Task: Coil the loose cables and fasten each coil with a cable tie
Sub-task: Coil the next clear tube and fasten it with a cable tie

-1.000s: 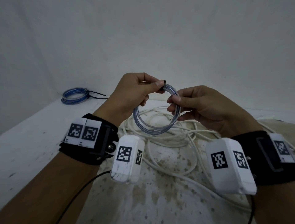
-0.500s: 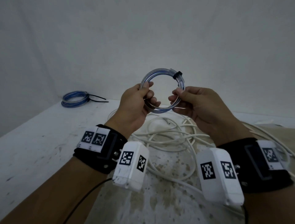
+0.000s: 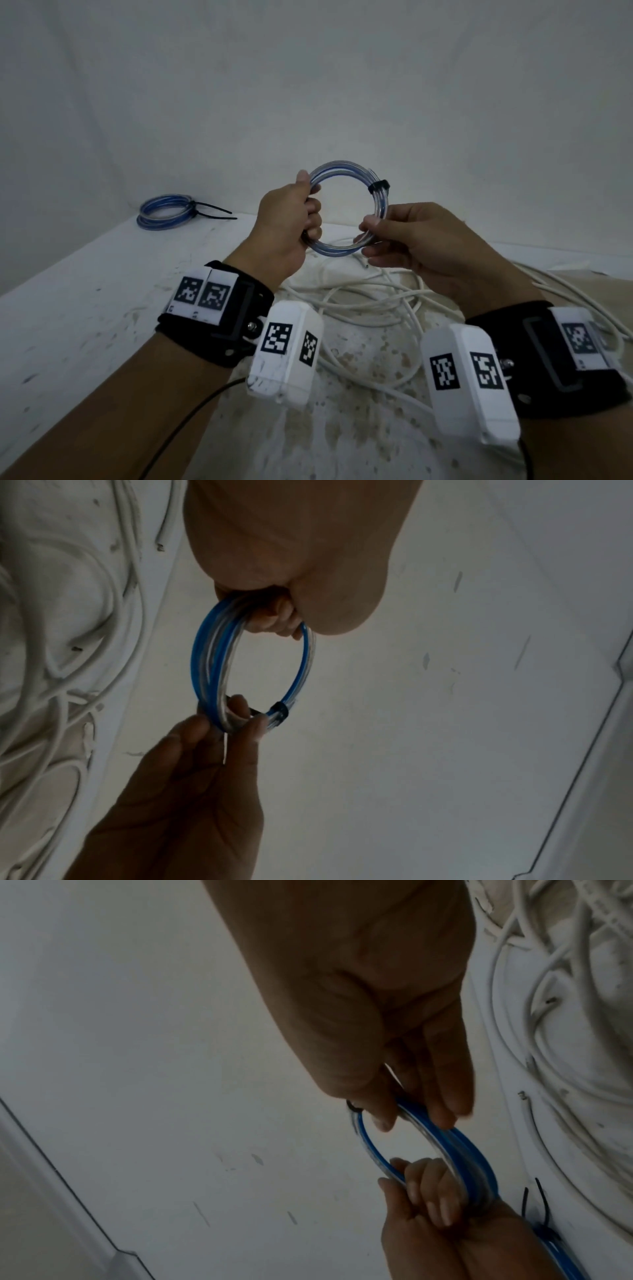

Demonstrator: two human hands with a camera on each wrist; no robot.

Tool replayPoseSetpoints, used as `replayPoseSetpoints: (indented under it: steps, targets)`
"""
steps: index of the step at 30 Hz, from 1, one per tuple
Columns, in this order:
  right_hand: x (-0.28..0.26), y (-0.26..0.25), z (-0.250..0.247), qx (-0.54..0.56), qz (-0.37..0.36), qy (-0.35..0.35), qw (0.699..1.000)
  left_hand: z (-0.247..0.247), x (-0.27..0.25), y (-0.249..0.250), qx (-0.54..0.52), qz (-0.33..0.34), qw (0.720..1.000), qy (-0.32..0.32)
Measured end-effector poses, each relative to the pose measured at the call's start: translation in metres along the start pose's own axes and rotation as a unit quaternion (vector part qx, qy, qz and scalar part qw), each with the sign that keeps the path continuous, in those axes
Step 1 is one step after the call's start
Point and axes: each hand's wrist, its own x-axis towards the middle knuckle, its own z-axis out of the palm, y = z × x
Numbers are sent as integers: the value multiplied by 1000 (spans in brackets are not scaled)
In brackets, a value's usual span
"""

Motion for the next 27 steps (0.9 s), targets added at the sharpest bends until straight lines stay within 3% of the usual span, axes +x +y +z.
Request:
replayPoseSetpoints:
  steps: [4,7,15,19,24,27]
  targets:
    - [9,7,15,73,6,38,997,-10,1,11,-39,-35,999,5]
    - [28,6,40,118,25,53,991,-43,5,18,-25,-68,996,56]
    - [104,8,160,206,115,31,971,-179,-15,20,200,-106,959,173]
    - [142,11,221,201,143,14,969,-213,-21,27,204,-123,958,159]
    - [195,15,277,156,144,-26,977,-229,-17,26,112,-127,976,134]
    - [220,17,304,104,146,-9,984,-235,-12,21,129,-122,975,131]
